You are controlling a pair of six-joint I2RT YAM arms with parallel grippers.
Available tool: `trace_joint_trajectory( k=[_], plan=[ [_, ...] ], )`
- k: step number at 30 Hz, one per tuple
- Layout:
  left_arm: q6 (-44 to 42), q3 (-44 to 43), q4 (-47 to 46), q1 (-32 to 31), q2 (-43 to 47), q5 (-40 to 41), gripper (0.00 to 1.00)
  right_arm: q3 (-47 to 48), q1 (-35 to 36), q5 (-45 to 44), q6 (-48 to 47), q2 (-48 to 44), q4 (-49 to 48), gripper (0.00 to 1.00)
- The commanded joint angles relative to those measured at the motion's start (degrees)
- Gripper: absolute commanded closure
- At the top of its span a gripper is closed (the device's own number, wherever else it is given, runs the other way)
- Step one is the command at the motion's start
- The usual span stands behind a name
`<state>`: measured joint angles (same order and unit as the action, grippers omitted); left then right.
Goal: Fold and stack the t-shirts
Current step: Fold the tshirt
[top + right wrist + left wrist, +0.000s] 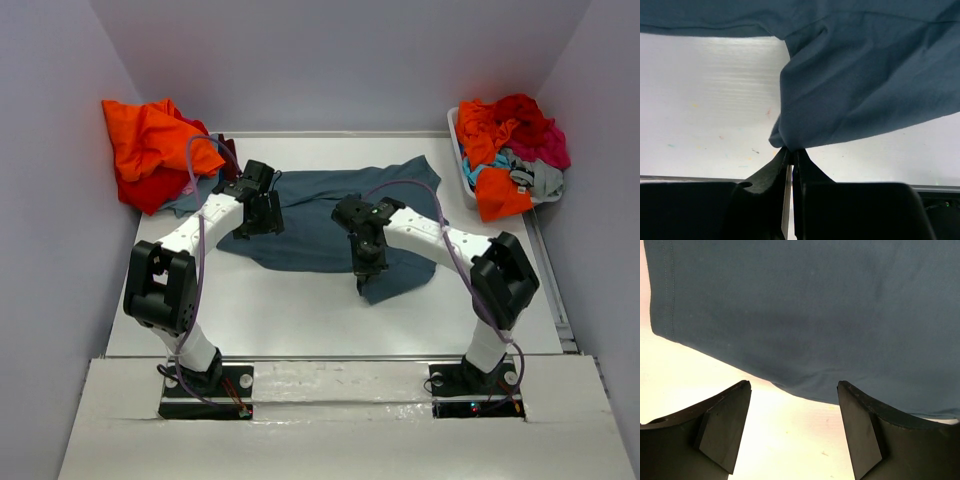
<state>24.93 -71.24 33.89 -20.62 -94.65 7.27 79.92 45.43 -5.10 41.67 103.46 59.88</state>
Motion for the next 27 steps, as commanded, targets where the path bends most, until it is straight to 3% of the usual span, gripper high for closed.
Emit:
trace_joint_trajectory(
  k=[1, 11, 27],
  plan=[
    [-0.67, -2.32, 0.12, -0.30, 0.17, -0.15, 0.18, 4.36, -2.18, -7.02, 2.71, -5.11, 3.75, 0.93],
    [-1.20, -1.80, 0.30, -0.30, 0.17, -0.24, 0.18, 8.93, -13.42, -9.57, -2.20, -3.80, 3.32, 0.93],
    [-1.64, 0.05, 1.18, -0.30, 0.70, 0.11, 0.18, 27.12, -22.58, -9.40, -7.92, 10.61, 3.76, 0.92]
  ],
)
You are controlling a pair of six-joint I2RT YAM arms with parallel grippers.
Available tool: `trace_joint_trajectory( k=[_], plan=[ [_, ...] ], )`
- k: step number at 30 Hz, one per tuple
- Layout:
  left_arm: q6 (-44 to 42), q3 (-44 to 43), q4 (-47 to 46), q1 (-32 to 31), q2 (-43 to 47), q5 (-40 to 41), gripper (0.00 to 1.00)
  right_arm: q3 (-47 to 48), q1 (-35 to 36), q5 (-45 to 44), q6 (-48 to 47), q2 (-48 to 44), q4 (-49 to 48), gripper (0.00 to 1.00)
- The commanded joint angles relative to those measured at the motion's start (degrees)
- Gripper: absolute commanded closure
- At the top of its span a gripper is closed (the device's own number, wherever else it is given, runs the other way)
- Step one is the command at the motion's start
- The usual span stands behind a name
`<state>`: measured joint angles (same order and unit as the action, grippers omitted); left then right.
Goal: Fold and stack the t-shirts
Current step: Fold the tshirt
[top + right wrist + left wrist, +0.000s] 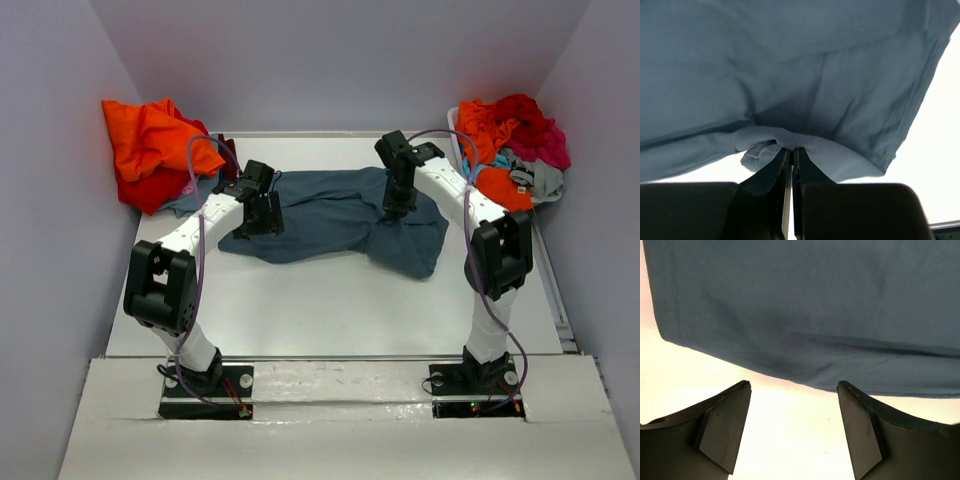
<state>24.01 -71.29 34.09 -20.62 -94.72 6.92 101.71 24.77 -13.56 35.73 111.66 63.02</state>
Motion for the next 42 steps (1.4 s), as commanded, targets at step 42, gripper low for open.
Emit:
trace_joint_trajectory(
  k=[42],
  plan=[
    [2.62, 6.17, -1.22, 3.57, -2.13, 3.80, 0.18, 14.04, -8.52, 4.69, -6.19, 15.70, -0.36, 0.60]
  ],
)
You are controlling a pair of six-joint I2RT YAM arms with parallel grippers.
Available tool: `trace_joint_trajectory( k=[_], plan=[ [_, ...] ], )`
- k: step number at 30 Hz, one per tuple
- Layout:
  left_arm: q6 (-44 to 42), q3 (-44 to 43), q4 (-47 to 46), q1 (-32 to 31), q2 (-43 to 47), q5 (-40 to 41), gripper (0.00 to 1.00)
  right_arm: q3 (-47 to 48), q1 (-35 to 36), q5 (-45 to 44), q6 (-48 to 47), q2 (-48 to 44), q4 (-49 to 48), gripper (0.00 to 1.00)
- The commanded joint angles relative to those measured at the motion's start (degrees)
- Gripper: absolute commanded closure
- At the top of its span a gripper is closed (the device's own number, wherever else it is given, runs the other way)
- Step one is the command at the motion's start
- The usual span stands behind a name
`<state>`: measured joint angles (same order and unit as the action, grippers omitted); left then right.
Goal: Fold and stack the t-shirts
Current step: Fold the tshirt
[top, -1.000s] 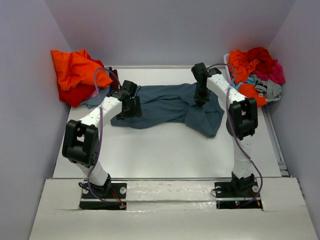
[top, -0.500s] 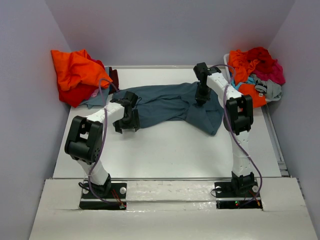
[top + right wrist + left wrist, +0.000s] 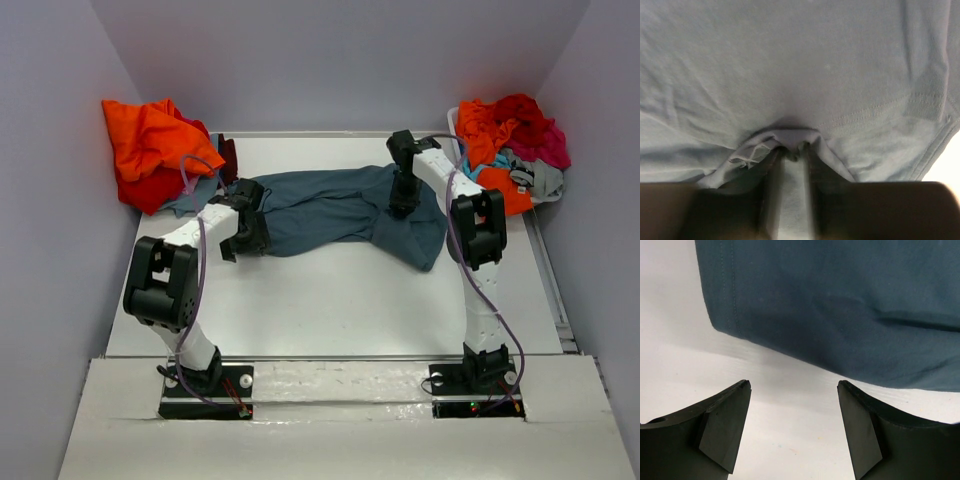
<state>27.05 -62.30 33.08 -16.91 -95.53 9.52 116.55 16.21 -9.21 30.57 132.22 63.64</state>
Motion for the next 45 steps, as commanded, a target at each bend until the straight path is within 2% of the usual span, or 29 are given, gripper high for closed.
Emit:
trace_joint_trajectory(
  k=[1, 4, 11, 17, 26, 29, 33, 36, 37, 41, 45],
  plan=[
    [-0.59, -3.35, -0.30, -0.14, -1.76, 1.12, 0.18, -0.97, 0.05, 0.16, -1.04, -5.31, -0.88, 0.56],
    [-1.03, -5.54, -0.39, -0.14, -3.43, 0.94, 0.18, -1.68, 0.05, 0.16, -1.04, -7.32, -0.45, 0.45],
    [-2.17, -8.36, -0.39, -0.14, -6.07, 0.41, 0.18, -6.24, 0.05, 1.47, -1.91, -15.76, 0.52, 0.44],
    [-2.96, -9.15, -0.91, -0.14, -7.30, -0.20, 0.18, -15.55, 1.89, 3.23, -2.79, -22.52, -0.09, 0.45],
    [-3.58, -9.77, -1.53, -0.14, -8.45, -1.17, 0.18, -20.58, 4.89, 2.89, -1.21, -23.95, -1.32, 0.45],
    [-3.93, -10.12, -1.35, -0.14, -8.54, -1.08, 0.18, -19.26, 4.89, -0.09, -1.39, -21.40, -0.88, 0.45],
    [-4.11, -9.86, -1.18, -0.14, -8.10, -1.08, 0.18, -15.75, 4.89, 0.16, -1.74, -17.97, -1.24, 0.45],
    [-4.28, -9.86, -0.91, -0.14, -7.83, -0.99, 0.18, -11.88, 4.89, 0.25, -1.83, -14.98, -0.44, 0.49],
    [-4.20, -9.77, -0.74, -0.14, -7.66, -0.99, 0.18, -9.87, 4.89, 0.07, -1.83, -14.46, 0.08, 0.55],
    [-4.37, -10.03, -0.74, -0.14, -7.57, -0.91, 0.18, -4.34, 4.89, -0.98, -2.26, -11.91, 1.22, 0.65],
    [-4.11, -11.17, -0.30, -0.14, -8.45, -0.91, 0.18, 4.19, 2.52, -1.25, -1.92, -7.60, 5.00, 0.69]
  ],
)
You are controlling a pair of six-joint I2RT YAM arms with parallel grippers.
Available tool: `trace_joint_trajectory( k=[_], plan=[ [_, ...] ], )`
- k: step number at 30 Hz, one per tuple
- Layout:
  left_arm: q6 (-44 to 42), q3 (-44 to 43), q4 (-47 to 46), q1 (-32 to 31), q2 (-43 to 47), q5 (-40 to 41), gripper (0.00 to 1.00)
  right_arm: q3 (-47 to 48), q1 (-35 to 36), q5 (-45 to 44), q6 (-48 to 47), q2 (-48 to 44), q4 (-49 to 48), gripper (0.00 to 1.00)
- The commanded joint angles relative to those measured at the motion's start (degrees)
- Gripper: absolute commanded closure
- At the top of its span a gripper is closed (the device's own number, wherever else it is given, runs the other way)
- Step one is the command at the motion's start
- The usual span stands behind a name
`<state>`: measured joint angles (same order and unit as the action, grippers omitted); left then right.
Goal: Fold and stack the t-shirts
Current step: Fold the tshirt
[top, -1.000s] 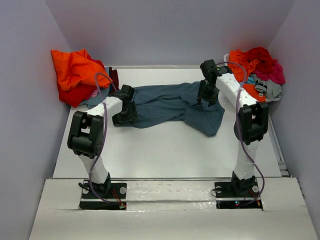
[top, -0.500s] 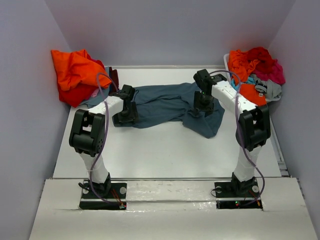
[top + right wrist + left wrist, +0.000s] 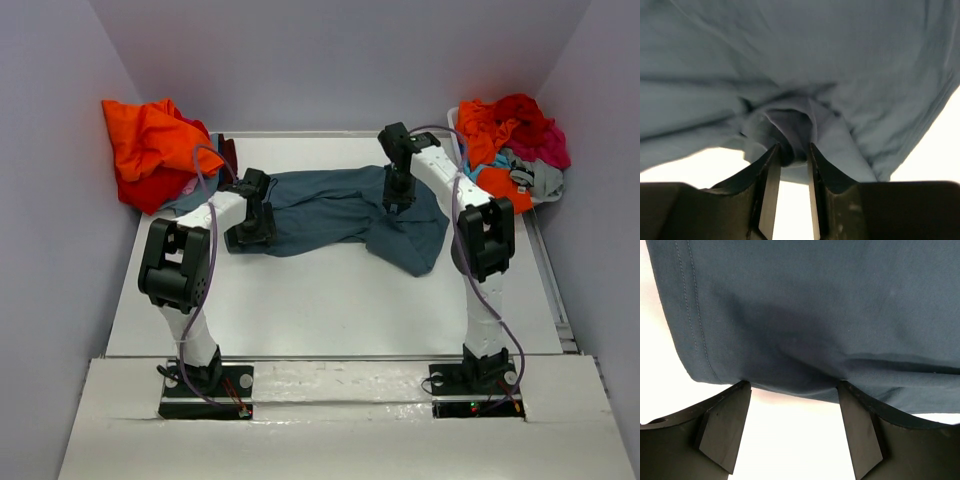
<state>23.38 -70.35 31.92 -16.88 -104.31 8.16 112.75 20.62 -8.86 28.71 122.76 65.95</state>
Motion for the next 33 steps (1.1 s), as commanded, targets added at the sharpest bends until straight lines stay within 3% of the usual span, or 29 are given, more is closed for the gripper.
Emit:
trace_joint_trajectory(
  k=[1, 4, 7, 9, 12, 19, 23, 33],
  plan=[
    [-0.35, -3.39, 1.04, -0.17, 0.08, 0.45, 0.18, 9.23, -2.95, -1.60, -0.06, 2.57, 3.04, 0.74],
    [0.00, -4.36, 1.30, -0.17, -0.36, 0.80, 0.18, 13.71, -5.58, -0.54, -0.67, 4.41, 3.30, 0.84],
    [1.23, -5.50, 2.18, 0.36, -1.15, 0.71, 0.18, 19.41, -8.22, 0.60, -1.11, 7.74, 6.02, 0.82],
    [1.49, -6.03, 2.27, 0.36, -1.24, 0.28, 0.18, 20.05, -8.84, 1.04, -1.64, 8.28, 5.86, 0.76],
    [0.80, -6.91, 2.97, 0.36, -0.72, 0.10, 0.18, 19.44, -8.84, 1.91, -1.64, 7.85, 5.15, 0.56],
    [-3.25, -7.96, 2.44, 0.88, -1.42, 0.54, 0.18, 5.22, -4.55, 4.91, 0.82, -2.67, 0.68, 0.53],
    [-2.20, -8.14, 1.22, 0.89, -1.42, -4.29, 0.19, -4.01, -1.29, 5.26, 3.19, -8.49, -0.47, 0.53],
    [-2.11, -8.40, 0.07, 0.89, -0.63, -1.57, 0.19, -12.99, 3.37, 4.47, 2.41, -15.00, -1.00, 0.54]
  ],
)
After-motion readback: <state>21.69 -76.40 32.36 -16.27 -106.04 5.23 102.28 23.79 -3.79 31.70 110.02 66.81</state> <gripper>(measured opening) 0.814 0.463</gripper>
